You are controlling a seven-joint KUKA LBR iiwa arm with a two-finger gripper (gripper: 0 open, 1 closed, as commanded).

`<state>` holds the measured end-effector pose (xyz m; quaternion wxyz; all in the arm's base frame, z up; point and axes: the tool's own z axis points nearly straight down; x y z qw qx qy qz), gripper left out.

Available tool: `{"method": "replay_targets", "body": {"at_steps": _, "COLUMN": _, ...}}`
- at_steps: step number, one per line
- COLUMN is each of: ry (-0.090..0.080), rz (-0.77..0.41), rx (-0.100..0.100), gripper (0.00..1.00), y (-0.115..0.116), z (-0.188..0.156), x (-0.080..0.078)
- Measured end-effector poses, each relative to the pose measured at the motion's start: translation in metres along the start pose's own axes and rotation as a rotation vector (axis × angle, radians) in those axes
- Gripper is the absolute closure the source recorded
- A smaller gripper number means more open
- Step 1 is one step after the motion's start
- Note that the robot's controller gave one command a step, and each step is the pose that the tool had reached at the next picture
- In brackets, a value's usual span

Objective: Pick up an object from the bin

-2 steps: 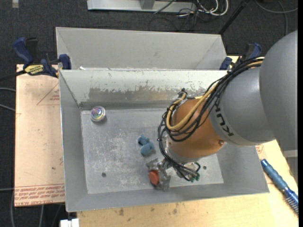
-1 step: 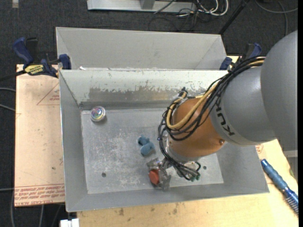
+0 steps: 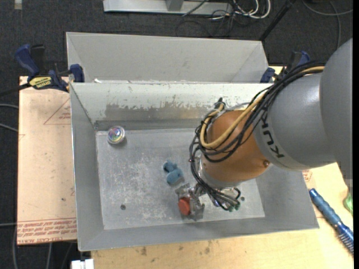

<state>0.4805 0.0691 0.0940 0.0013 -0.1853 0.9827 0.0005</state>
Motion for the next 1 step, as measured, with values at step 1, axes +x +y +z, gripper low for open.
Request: {"method": "replay_targets", "body": {"at_steps": 1, "ry": -0.007, "rz": 0.002, "rx": 0.002, "gripper": 1.0, "y": 0.0003, "z": -0.1056, "x": -0.0025}}
